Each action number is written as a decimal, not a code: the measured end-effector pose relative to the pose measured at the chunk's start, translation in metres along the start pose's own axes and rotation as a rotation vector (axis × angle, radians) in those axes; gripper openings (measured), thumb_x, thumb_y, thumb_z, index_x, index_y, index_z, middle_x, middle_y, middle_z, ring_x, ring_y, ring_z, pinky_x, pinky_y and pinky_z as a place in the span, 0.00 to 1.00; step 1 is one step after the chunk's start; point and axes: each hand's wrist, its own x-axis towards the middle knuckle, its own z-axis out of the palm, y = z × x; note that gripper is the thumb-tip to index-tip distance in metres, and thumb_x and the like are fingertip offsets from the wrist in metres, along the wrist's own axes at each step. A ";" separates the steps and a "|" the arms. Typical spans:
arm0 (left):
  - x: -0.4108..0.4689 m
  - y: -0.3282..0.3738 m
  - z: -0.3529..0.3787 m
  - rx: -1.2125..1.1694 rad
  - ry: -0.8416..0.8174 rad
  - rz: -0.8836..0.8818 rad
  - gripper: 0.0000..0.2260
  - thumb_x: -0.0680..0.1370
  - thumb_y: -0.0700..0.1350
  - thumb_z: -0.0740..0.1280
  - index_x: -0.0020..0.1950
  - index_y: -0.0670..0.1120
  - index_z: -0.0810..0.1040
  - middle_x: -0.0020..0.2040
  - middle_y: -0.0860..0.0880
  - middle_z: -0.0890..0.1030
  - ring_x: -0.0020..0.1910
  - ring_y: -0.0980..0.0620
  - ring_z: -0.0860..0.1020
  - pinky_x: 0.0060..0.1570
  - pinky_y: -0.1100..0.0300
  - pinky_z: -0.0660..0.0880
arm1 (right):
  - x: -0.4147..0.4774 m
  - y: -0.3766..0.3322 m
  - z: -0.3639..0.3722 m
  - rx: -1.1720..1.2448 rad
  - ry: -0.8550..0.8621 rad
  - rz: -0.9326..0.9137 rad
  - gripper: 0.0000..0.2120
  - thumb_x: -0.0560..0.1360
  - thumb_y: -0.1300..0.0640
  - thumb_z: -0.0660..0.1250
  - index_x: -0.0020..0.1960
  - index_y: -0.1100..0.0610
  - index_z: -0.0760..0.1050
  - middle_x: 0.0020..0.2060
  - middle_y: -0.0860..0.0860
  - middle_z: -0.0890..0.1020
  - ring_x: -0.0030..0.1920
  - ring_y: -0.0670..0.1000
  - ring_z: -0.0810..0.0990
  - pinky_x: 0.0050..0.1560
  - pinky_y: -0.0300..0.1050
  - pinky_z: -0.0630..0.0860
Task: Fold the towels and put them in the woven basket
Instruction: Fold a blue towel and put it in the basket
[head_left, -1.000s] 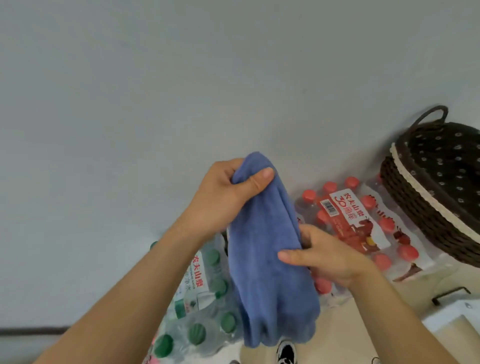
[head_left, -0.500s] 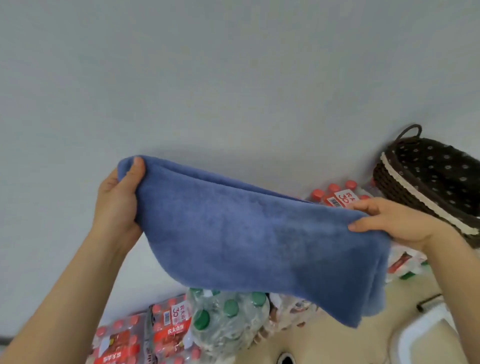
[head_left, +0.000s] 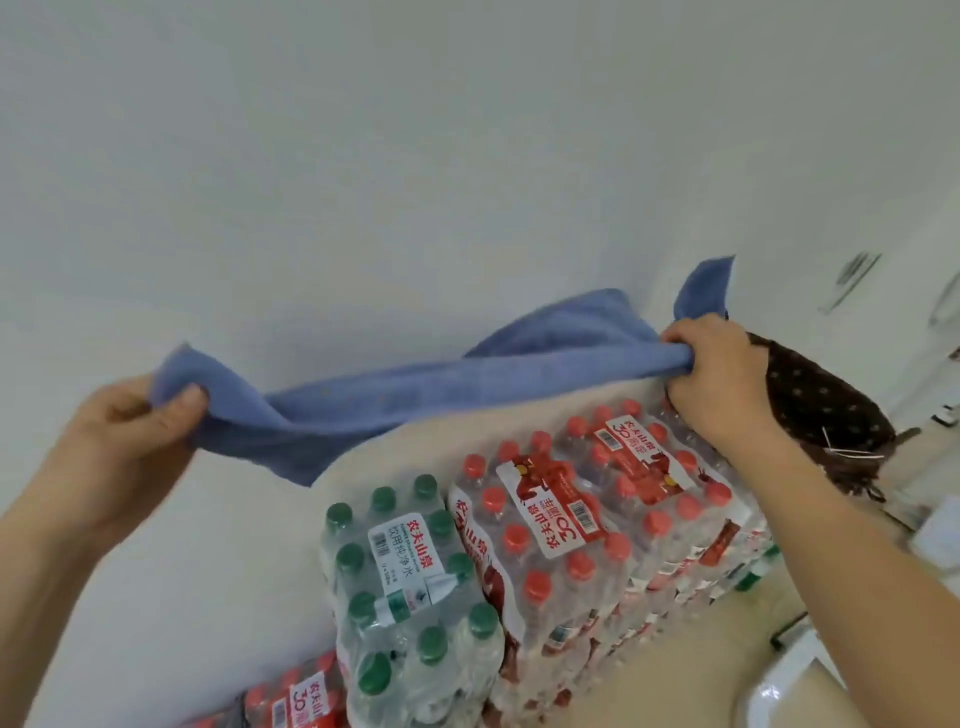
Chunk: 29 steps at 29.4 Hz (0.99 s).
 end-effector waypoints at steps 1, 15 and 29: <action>-0.012 0.013 0.030 0.047 -0.029 -0.052 0.20 0.66 0.54 0.77 0.46 0.38 0.83 0.47 0.37 0.83 0.44 0.46 0.83 0.46 0.55 0.79 | -0.016 0.006 0.016 -0.021 -0.070 0.017 0.11 0.67 0.66 0.67 0.46 0.54 0.79 0.45 0.54 0.79 0.49 0.59 0.75 0.42 0.50 0.68; -0.047 -0.074 0.085 0.849 -1.016 -0.696 0.16 0.64 0.41 0.62 0.41 0.57 0.85 0.38 0.59 0.83 0.41 0.62 0.78 0.48 0.64 0.75 | -0.133 0.041 0.113 0.112 -0.533 0.248 0.13 0.69 0.69 0.66 0.43 0.52 0.71 0.48 0.54 0.74 0.51 0.58 0.73 0.51 0.47 0.70; -0.013 -0.141 0.177 1.235 -0.684 -0.120 0.19 0.73 0.44 0.57 0.59 0.58 0.76 0.53 0.56 0.81 0.51 0.53 0.78 0.51 0.54 0.75 | -0.098 0.047 0.111 1.108 -0.350 1.317 0.13 0.77 0.61 0.65 0.60 0.65 0.73 0.54 0.60 0.80 0.46 0.58 0.80 0.45 0.53 0.80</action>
